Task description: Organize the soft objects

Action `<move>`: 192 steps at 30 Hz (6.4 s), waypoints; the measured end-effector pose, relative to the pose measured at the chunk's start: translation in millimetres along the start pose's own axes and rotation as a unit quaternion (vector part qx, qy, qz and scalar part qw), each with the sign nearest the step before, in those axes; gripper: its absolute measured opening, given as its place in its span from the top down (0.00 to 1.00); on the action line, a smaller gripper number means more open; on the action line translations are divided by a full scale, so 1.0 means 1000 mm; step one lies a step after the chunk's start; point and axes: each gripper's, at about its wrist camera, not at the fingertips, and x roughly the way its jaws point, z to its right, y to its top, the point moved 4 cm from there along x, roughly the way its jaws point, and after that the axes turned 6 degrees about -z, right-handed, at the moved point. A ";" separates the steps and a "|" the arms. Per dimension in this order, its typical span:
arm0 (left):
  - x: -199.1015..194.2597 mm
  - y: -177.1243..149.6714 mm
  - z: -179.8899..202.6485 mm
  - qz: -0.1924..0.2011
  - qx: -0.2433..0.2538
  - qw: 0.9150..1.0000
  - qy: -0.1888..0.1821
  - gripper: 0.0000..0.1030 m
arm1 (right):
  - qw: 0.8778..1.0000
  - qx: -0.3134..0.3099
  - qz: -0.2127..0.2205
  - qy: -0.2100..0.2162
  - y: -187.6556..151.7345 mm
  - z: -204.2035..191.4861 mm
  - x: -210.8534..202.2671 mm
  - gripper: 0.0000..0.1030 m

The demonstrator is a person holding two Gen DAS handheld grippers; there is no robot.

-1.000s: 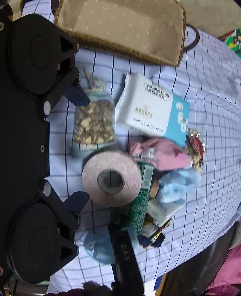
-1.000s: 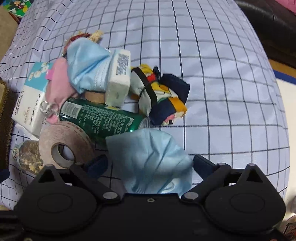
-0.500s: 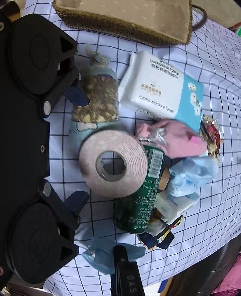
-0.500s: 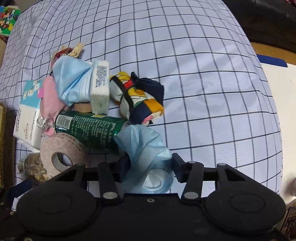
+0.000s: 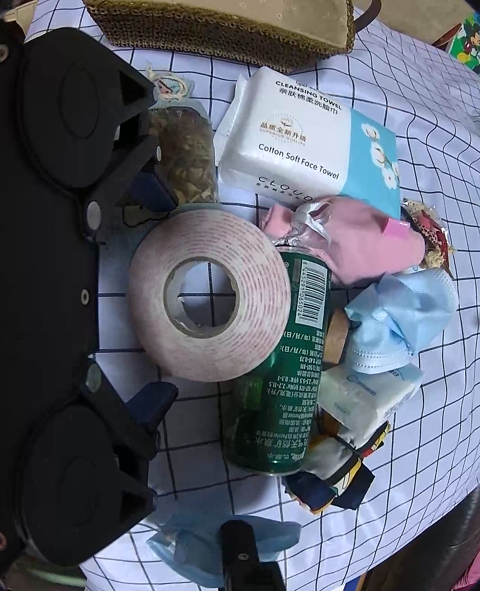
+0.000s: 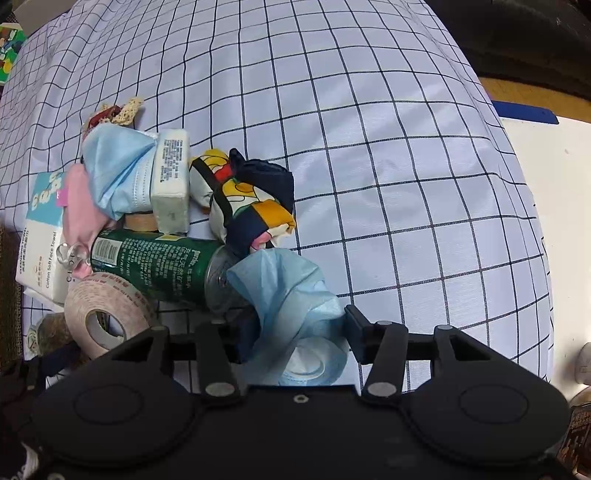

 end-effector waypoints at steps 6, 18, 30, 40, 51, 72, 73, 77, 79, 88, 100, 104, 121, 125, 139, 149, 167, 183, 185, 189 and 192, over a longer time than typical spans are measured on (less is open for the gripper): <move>0.002 0.006 -0.012 -0.004 -0.023 0.998 -0.052 0.18 | 1.000 0.000 0.001 -0.001 0.001 -0.001 -0.001 0.52; -0.018 0.002 -0.033 0.011 -0.049 0.995 -0.084 0.18 | 1.000 0.002 0.015 0.006 0.000 -0.002 -0.013 0.51; -0.048 -0.011 -0.061 0.039 -0.082 0.995 -0.044 0.18 | 0.999 -0.023 0.030 0.009 -0.006 -0.019 -0.025 0.51; -0.051 -0.012 -0.090 0.037 -0.127 0.991 -0.028 0.19 | 0.999 -0.042 0.020 -0.006 -0.011 -0.034 -0.017 0.51; -0.082 -0.012 -0.146 0.093 -0.195 0.976 0.007 0.19 | 0.996 -0.086 0.021 -0.013 -0.023 -0.068 -0.021 0.51; -0.065 -0.013 -0.160 0.046 -0.239 0.966 -0.085 0.57 | 0.988 -0.141 0.067 0.017 -0.050 -0.150 -0.066 0.51; -0.061 -0.011 -0.155 0.040 -0.235 0.968 -0.079 0.58 | 0.988 -0.138 0.066 0.016 -0.049 -0.147 -0.066 0.51; -0.051 -0.007 -0.144 0.033 -0.224 0.971 -0.076 0.59 | 0.988 -0.135 0.075 -0.020 -0.048 -0.129 -0.058 0.51; -0.046 -0.004 -0.138 0.031 -0.221 0.972 -0.072 0.58 | 0.987 -0.135 0.075 -0.034 -0.049 -0.119 -0.053 0.51; -0.051 -0.007 -0.126 0.075 -0.234 0.969 0.008 0.30 | 0.989 -0.131 0.056 -0.037 -0.052 -0.089 -0.040 0.51; -0.010 0.001 -0.130 -0.001 -0.237 0.971 -0.029 0.19 | 0.988 -0.145 0.057 -0.020 -0.055 -0.098 -0.044 0.51; -0.018 0.003 -0.118 0.005 -0.232 0.971 -0.056 0.20 | 0.988 -0.146 0.054 -0.021 -0.055 -0.096 -0.042 0.51; -0.024 -0.002 -0.073 0.002 -0.164 0.978 -0.126 0.23 | 0.987 -0.148 0.036 -0.045 -0.056 -0.087 -0.024 0.51; -0.032 -0.009 -0.089 0.017 -0.172 0.978 -0.120 0.22 | 0.986 -0.154 0.032 -0.050 -0.055 -0.090 -0.018 0.51; -0.044 -0.023 -0.108 0.057 -0.159 0.979 -0.112 0.20 | 0.986 -0.161 0.020 -0.032 -0.051 -0.094 -0.011 0.51; -0.021 -0.027 -0.130 0.038 -0.195 0.978 -0.063 0.14 | 0.983 -0.180 0.023 -0.016 -0.056 -0.103 -0.015 0.51; -0.027 -0.013 -0.080 0.050 -0.124 0.991 -0.028 0.69 | 0.984 -0.178 0.016 -0.023 -0.057 -0.098 -0.009 0.51; -0.008 -0.025 -0.127 0.028 -0.200 0.977 -0.063 0.11 | 0.982 -0.186 0.016 -0.018 -0.060 -0.107 -0.008 0.51; -0.002 -0.027 -0.128 0.021 -0.214 0.974 -0.066 0.11 | 0.981 -0.191 0.015 -0.018 -0.061 -0.110 -0.008 0.51; 0.002 -0.024 -0.132 0.026 -0.235 0.969 -0.073 0.09 | 0.980 -0.196 0.014 -0.019 -0.063 -0.112 -0.006 0.51; 0.010 -0.021 -0.135 0.013 -0.253 0.961 -0.110 0.09 | 0.980 -0.196 0.012 -0.022 -0.063 -0.111 -0.004 0.51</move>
